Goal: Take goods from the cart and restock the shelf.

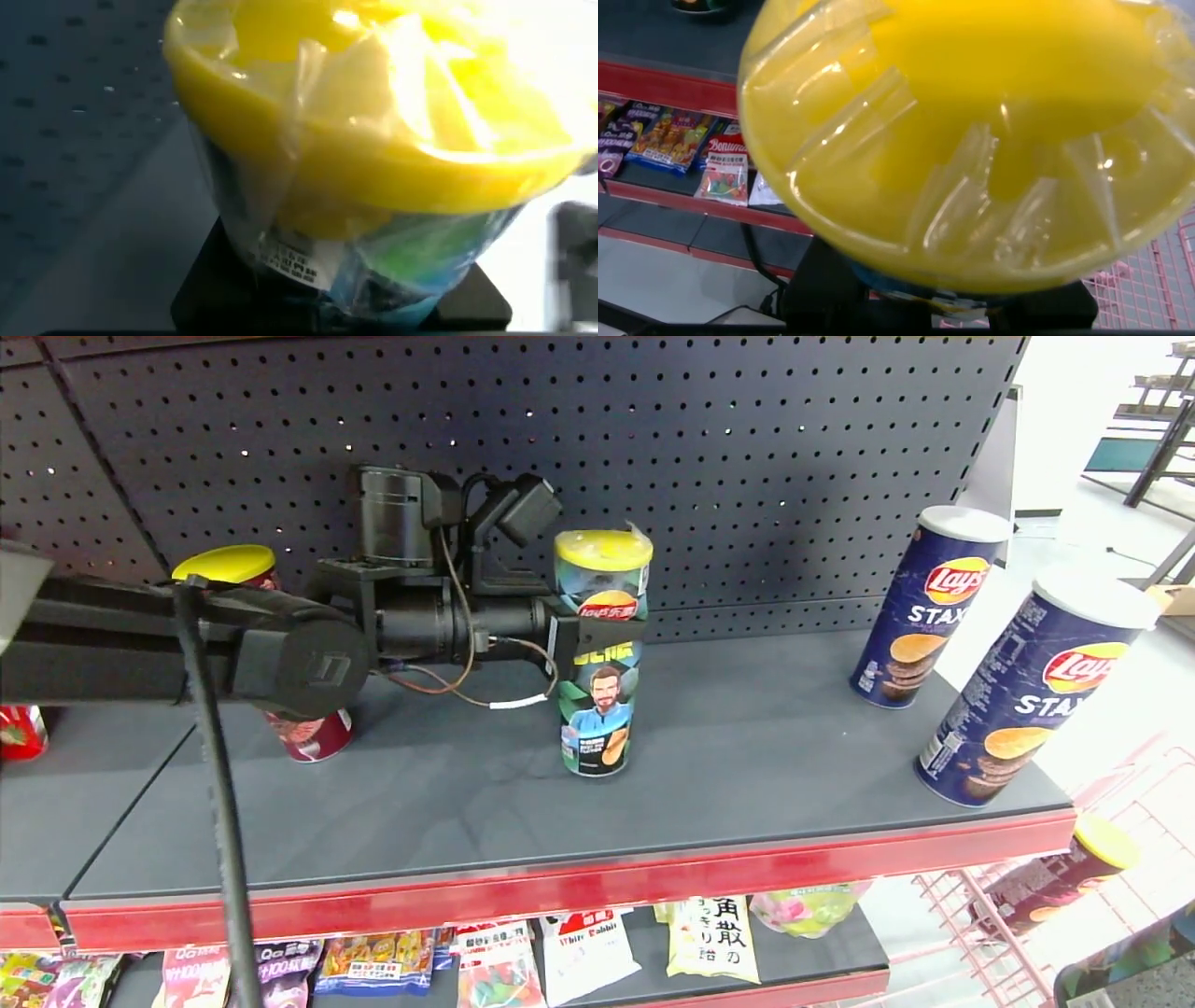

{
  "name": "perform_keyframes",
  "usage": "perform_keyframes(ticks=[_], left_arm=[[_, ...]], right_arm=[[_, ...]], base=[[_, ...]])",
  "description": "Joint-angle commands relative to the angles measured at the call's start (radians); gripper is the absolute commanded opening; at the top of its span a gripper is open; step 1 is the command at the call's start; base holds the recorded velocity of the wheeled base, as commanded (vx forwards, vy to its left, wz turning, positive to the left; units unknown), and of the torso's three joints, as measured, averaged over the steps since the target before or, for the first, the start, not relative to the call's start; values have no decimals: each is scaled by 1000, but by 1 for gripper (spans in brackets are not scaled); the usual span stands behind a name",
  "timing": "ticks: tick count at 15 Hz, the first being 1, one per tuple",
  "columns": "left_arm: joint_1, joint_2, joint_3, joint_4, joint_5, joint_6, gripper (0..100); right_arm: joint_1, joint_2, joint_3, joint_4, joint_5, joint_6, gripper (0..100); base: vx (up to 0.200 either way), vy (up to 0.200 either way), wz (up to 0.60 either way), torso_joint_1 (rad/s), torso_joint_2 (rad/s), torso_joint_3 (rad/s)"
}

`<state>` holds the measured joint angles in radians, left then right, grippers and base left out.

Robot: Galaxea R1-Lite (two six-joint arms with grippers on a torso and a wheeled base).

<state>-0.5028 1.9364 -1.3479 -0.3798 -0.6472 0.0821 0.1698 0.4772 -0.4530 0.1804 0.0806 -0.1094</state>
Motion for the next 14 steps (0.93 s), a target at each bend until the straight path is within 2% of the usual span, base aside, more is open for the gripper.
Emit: perform_keyframes(ticks=[1,2,6,9,14], left_arm=[[-42,-79,55,-8,4,-21,0],[-65,-85,99,-45,4,-21,0],[-80,-65,207,-205,4,-15,0],[-100,-66,222,-218,11,-19,0],[-102,-63,266,-249,6,-12,0]], right_arm=[[0,0,-1,-1,1,-1,0],[0,1,-4,-2,1,-1,0],[0,0,-9,-2,1,-1,0],[0,1,-10,-2,1,-1,0],[0,4,-10,-2,1,-1,0]], base=[[0,0,0,0,0,0],[0,0,0,0,0,0],[0,0,0,0,0,0],[0,0,0,0,0,0],[0,0,0,0,0,0]])
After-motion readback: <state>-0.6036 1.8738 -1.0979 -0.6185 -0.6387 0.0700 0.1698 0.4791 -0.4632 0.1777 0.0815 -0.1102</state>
